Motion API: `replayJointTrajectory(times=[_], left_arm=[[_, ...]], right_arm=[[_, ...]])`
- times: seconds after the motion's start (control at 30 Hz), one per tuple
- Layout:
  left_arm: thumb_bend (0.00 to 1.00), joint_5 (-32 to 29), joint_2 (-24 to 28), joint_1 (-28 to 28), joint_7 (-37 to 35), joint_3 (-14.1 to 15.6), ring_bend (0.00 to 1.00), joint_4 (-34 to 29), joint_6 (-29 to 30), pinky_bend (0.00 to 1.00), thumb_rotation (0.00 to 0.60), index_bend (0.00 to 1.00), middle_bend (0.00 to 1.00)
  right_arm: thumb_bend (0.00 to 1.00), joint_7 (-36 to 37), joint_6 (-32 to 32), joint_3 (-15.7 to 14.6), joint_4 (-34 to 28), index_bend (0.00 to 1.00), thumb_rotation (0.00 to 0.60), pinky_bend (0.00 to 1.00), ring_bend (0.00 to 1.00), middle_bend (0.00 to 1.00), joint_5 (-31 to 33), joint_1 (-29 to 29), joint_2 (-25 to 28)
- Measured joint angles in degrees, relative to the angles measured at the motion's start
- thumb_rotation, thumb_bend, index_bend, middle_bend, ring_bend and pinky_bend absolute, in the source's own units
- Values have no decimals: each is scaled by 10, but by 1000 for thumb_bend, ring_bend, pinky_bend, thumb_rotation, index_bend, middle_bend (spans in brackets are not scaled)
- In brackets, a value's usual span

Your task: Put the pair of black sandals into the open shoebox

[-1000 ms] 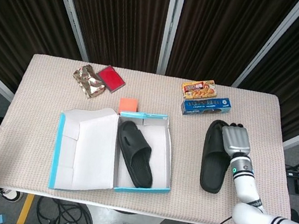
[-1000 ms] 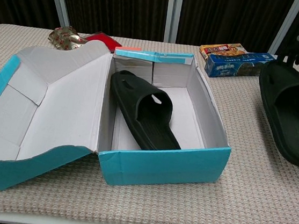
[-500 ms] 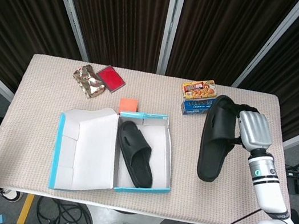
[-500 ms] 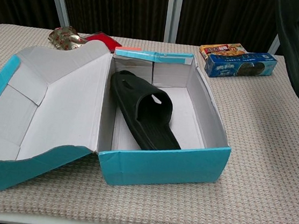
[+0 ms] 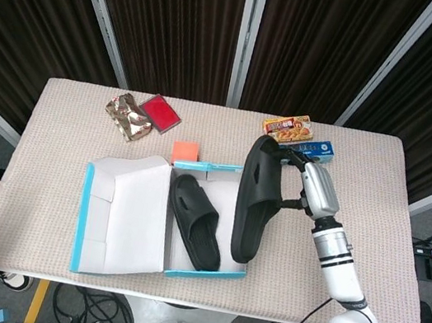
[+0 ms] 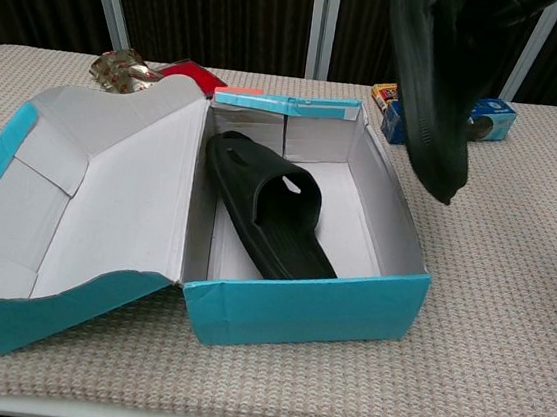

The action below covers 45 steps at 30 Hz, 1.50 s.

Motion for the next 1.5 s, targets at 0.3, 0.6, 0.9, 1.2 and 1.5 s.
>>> replayJointTrajectory(times=[0.3, 0.6, 0.9, 1.2, 1.5], left_arm=[[74, -10, -3, 4, -14, -3, 3, 14, 1, 110, 600, 112, 144], [74, -13, -8, 8, -25, -7, 3, 28, 6, 110, 600, 112, 144], [74, -15, -13, 8, -28, -8, 3, 38, 3, 110, 600, 112, 144], [74, -16, -17, 7, -29, -8, 3, 45, 0, 109, 600, 112, 144], [74, -17, -19, 7, -32, -9, 3, 49, -2, 109, 600, 112, 144]], right_arm=[[8, 57, -31, -2, 104, 601, 600, 322, 264, 528, -46, 9, -89], [5, 155, -66, -4, 166, 602, 600, 322, 264, 528, -108, 23, -131], [7, 191, -89, -12, 202, 604, 600, 323, 264, 528, -124, 26, -157], [7, 243, -125, -16, 235, 604, 600, 325, 264, 528, -130, 29, -173], [12, 253, -141, -20, 266, 604, 600, 325, 264, 528, -138, 32, -181]])
